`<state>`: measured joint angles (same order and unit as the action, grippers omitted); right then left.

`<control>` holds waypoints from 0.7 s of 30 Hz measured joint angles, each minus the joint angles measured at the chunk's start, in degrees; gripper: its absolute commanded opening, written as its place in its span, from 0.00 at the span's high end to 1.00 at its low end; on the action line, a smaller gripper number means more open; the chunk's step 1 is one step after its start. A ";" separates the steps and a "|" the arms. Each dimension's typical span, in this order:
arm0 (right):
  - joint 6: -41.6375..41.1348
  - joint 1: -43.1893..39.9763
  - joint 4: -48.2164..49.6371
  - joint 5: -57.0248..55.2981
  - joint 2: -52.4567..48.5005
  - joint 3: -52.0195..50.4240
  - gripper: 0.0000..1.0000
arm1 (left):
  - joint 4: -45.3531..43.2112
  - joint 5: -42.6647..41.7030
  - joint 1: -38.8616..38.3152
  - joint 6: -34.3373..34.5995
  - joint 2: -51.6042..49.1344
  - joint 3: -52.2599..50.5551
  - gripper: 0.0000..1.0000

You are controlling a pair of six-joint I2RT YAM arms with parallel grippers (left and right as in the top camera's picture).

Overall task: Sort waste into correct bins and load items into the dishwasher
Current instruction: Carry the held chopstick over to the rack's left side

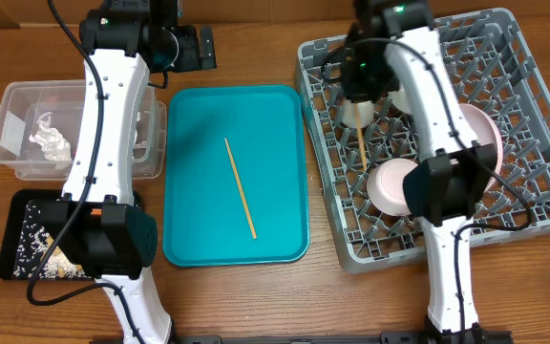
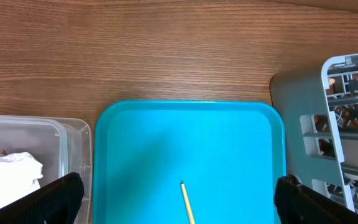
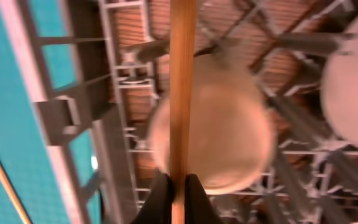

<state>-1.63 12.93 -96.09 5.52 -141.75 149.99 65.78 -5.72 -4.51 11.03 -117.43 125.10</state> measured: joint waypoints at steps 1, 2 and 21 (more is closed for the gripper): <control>0.39 -0.31 -0.11 -0.02 0.00 0.00 0.96 | 0.00 0.00 0.00 -0.02 0.00 0.00 0.00; 0.85 -0.70 -0.44 -0.04 0.00 0.00 0.96 | 0.00 0.00 0.00 0.00 0.00 0.00 0.00; 3.34 4.76 -0.90 0.07 0.00 -0.85 0.82 | 0.00 0.00 0.00 -0.02 0.00 0.00 0.00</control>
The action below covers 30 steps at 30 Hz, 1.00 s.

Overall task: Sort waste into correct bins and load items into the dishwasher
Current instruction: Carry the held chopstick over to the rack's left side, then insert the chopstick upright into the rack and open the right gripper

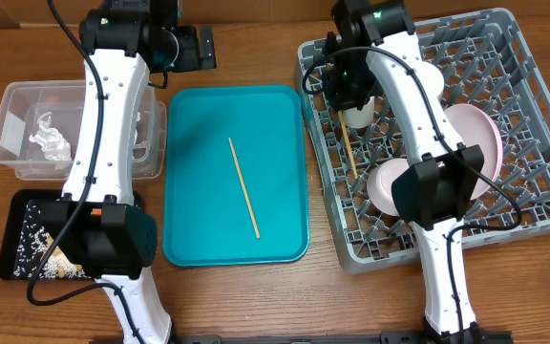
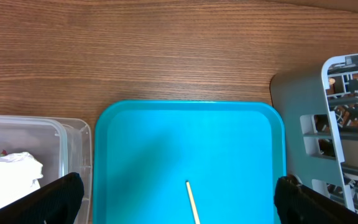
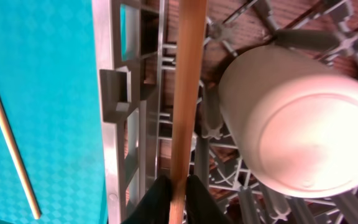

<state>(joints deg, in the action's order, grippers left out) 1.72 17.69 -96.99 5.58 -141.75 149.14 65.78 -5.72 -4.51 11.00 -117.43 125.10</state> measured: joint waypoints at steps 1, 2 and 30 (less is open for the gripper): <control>-0.17 0.09 0.02 0.00 0.00 -0.26 0.72 | 0.00 0.00 0.00 0.00 0.00 0.00 0.00; -0.37 0.09 -0.02 0.00 0.00 -0.50 0.63 | 0.00 0.00 0.00 0.02 0.00 0.00 0.00; 0.00 6.58 9.88 0.04 0.00 -6.62 0.46 | 0.00 0.00 0.00 0.00 0.00 0.00 0.00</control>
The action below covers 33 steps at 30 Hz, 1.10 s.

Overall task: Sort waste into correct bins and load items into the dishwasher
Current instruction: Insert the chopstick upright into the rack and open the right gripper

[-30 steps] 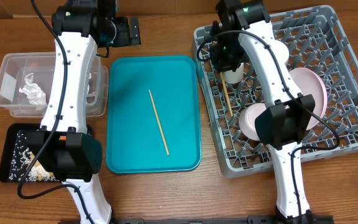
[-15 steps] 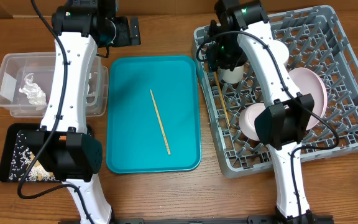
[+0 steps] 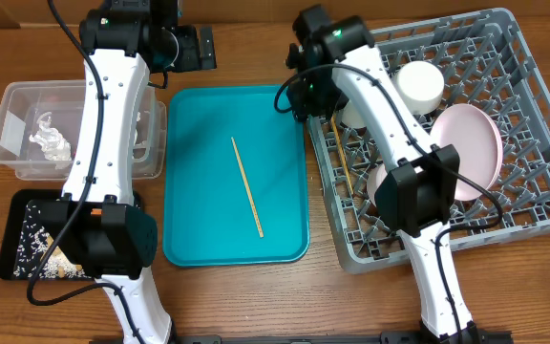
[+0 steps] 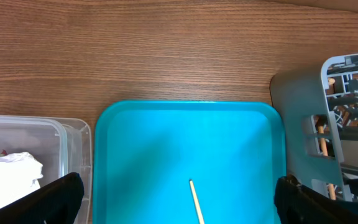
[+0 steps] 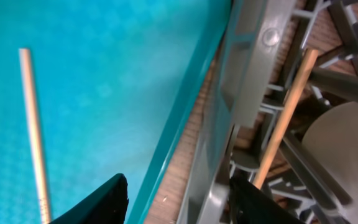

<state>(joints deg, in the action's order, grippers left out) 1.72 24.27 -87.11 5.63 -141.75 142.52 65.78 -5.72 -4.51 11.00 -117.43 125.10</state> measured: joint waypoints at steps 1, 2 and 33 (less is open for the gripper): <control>0.00 -0.02 0.33 -0.13 0.00 -0.74 0.46 | 0.00 0.00 0.00 0.02 0.00 0.00 0.00; -0.04 -0.02 0.79 -0.44 0.00 -1.70 0.46 | 0.00 0.00 0.00 0.02 0.00 0.00 0.00; -3.65 -0.74 14.40 -9.09 0.00 -3.89 0.89 | 0.00 0.00 0.00 0.00 0.00 0.00 0.00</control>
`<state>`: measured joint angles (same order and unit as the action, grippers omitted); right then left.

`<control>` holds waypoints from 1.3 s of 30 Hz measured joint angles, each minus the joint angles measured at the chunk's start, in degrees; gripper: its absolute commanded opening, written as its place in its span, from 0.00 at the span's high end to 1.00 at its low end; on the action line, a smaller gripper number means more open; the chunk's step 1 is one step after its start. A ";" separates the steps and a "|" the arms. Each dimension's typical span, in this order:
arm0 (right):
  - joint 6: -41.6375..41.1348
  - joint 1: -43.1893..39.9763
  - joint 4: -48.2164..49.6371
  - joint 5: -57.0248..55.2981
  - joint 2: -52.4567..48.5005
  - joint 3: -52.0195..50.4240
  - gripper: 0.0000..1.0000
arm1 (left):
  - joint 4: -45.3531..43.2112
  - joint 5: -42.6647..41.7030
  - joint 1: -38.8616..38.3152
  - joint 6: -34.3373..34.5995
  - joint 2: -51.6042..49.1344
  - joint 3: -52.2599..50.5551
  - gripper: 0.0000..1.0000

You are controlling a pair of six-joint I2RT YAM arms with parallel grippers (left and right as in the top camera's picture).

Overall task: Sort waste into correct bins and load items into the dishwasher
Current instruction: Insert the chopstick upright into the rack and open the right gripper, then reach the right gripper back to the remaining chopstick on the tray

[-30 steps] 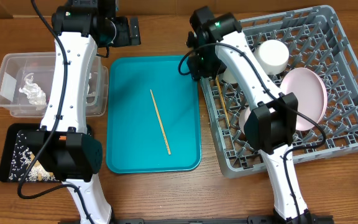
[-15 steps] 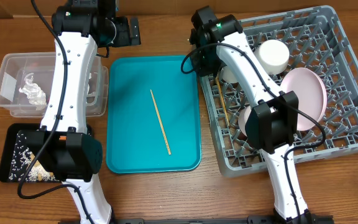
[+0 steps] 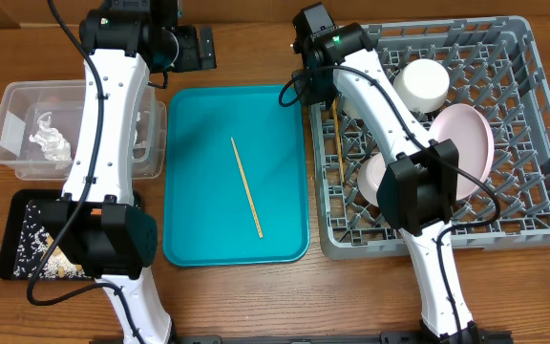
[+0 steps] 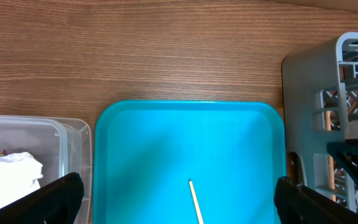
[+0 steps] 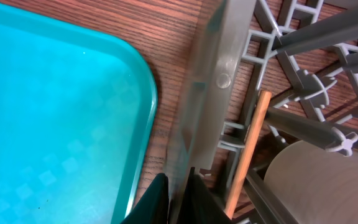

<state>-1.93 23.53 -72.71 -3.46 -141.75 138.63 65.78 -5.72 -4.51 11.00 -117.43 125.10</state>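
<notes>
The grey dish rack (image 3: 533, 205) sits square on the right side of the table. My right gripper (image 3: 312, 89) is shut on the rack's left wall (image 5: 213, 81), near its far corner. One wooden chopstick (image 3: 337, 129) lies inside the rack beside that wall, and shows as a chopstick (image 5: 246, 158) next to a pale cup (image 5: 309, 180). A second chopstick (image 3: 247, 186) lies on the teal tray (image 3: 199, 229). My left gripper (image 3: 205, 48) hangs open above the tray's far edge; the chopstick's tip (image 4: 194, 200) shows between its fingers (image 4: 51, 199).
A white cup (image 3: 420, 86), a pink plate (image 3: 471, 143) and a pink bowl (image 3: 375, 177) stand in the rack. A clear bin (image 3: 12, 100) with crumpled paper and a black tray (image 3: 12, 205) of scraps lie at the left.
My right gripper was open over the gap between tray and rack; now it is shut on the rack's left wall. The rack has shifted right and stands square. The left arm has not moved.
My right gripper first held a chopstick over the rack by a cup, then held it lower at the rack's left side. Then it was open, with the chopstick lying in the rack. Now it grips the rack wall, and the rack has been straightened.
</notes>
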 measured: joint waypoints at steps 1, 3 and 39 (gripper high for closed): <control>0.00 0.00 0.02 -0.02 0.00 0.00 0.89 | 0.00 -0.02 0.00 0.02 0.00 0.00 0.00; -0.02 0.02 0.15 -0.24 0.00 0.00 0.87 | 0.00 0.00 0.00 0.02 0.00 0.00 0.00; 0.31 0.85 -3.89 20.04 10.03 1.55 0.36 | 0.00 -0.02 0.00 0.00 0.00 0.00 0.00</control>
<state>-1.63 24.38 -76.60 16.58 -131.72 140.18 65.78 -5.74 -4.51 11.00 -117.43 125.10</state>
